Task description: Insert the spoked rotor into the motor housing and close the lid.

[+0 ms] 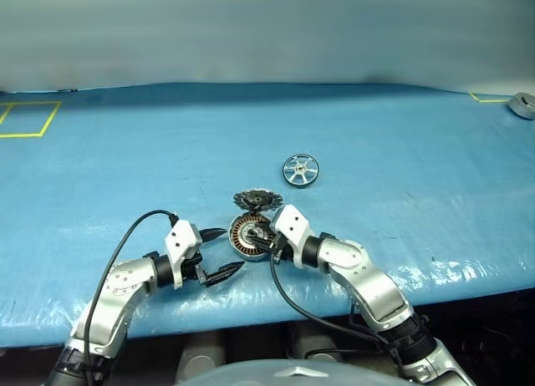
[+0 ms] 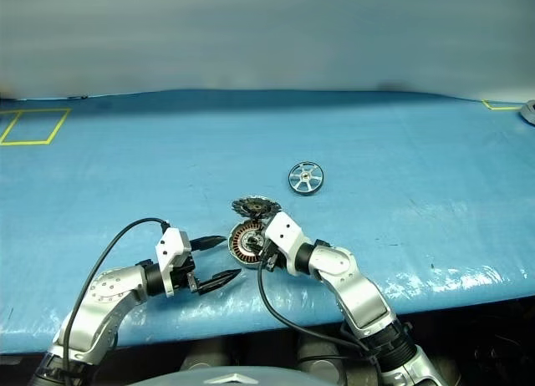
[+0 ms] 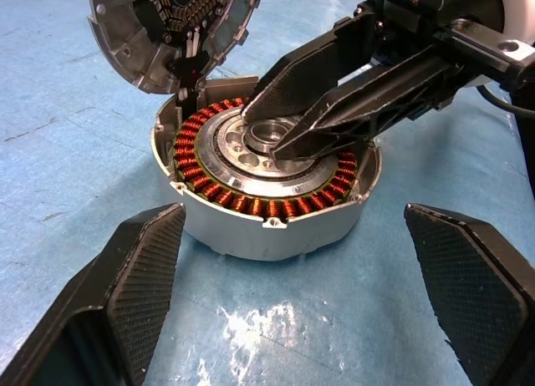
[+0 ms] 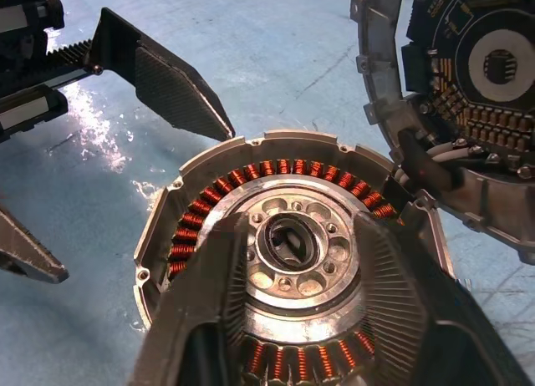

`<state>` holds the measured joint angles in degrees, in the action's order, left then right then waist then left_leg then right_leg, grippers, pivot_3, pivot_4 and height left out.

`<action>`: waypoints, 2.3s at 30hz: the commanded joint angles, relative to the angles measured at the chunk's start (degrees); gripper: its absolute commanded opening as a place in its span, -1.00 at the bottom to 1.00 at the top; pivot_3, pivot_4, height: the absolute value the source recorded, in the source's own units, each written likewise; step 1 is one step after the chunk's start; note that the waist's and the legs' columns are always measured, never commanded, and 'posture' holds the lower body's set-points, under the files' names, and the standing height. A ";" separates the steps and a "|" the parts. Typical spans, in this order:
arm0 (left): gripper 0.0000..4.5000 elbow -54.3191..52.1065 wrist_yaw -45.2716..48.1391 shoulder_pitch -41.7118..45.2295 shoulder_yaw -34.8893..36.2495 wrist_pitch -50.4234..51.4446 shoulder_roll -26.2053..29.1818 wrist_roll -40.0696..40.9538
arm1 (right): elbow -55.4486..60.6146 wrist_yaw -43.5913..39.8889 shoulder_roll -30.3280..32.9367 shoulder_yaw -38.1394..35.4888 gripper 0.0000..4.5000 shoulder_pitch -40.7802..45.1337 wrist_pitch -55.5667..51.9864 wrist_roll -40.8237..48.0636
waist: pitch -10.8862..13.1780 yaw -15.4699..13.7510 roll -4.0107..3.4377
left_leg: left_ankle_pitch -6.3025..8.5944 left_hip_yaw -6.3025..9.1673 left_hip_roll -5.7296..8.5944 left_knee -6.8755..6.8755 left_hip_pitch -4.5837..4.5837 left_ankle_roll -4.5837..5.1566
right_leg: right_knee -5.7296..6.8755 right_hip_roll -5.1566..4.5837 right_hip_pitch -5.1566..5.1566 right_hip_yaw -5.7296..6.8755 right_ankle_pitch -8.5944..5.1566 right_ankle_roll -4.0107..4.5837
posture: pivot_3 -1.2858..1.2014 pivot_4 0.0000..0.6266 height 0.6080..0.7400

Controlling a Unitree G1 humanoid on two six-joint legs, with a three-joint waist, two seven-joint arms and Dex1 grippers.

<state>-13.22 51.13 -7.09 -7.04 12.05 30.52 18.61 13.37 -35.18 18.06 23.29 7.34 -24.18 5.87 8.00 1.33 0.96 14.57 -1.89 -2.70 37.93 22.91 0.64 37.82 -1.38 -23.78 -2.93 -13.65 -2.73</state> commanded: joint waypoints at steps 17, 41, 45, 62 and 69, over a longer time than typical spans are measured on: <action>1.00 0.66 1.02 0.85 -0.01 -1.44 -0.10 0.19 | 2.66 -1.04 -1.95 -2.71 -0.81 -0.40 2.41 3.70 | 0.01 -0.02 0.01 | 0.00 0.00 0.00 0.00 0.00 0.00 | 0.00 0.00 -0.01 0.00 0.00 0.00 | 0.03 -0.52 1.00; 1.00 2.19 1.52 0.87 0.07 -1.83 -0.03 -0.39 | -4.82 -2.32 0.79 3.94 -0.98 2.20 6.21 -6.04 | 0.01 0.08 0.01 | 0.00 0.00 0.00 0.00 -0.03 0.00 | 0.00 0.01 0.02 0.01 0.00 0.00 | 0.03 -0.52 1.00; 1.00 2.25 1.54 0.85 0.09 -1.74 -0.01 -0.59 | -5.96 -2.85 1.66 5.67 -0.98 3.10 8.80 -8.74 | 0.01 0.13 0.01 | 0.00 -0.01 -0.01 0.00 -0.10 0.00 | 0.01 0.01 0.05 0.00 0.00 0.00 | 0.03 -0.52 1.00; 1.00 2.57 1.77 0.40 -0.43 -2.04 0.28 -1.54 | -6.28 -5.45 -2.48 0.86 -0.98 2.29 3.34 0.53 | 0.03 0.08 0.00 | 0.00 0.01 -0.01 -0.04 -0.08 0.00 | 0.01 0.00 0.04 0.00 0.00 0.01 | 0.03 -0.52 1.00; 1.00 3.08 1.68 0.29 -0.24 -2.43 0.17 -1.87 | -3.39 -5.72 -4.75 -3.43 -0.98 1.75 0.73 7.03 | 0.03 0.00 0.00 | 0.00 -0.01 0.00 -0.03 -0.07 0.00 | 0.00 -0.01 0.04 0.00 0.00 0.01 | 0.03 -0.52 1.00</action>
<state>-9.46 52.56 -6.90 -7.30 10.70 30.57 16.82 7.47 -41.04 13.74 21.69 9.12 -23.13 10.96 8.03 1.33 0.96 14.57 -1.89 -2.70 37.90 22.85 0.64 37.82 -1.39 -23.75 -2.93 -13.65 -2.72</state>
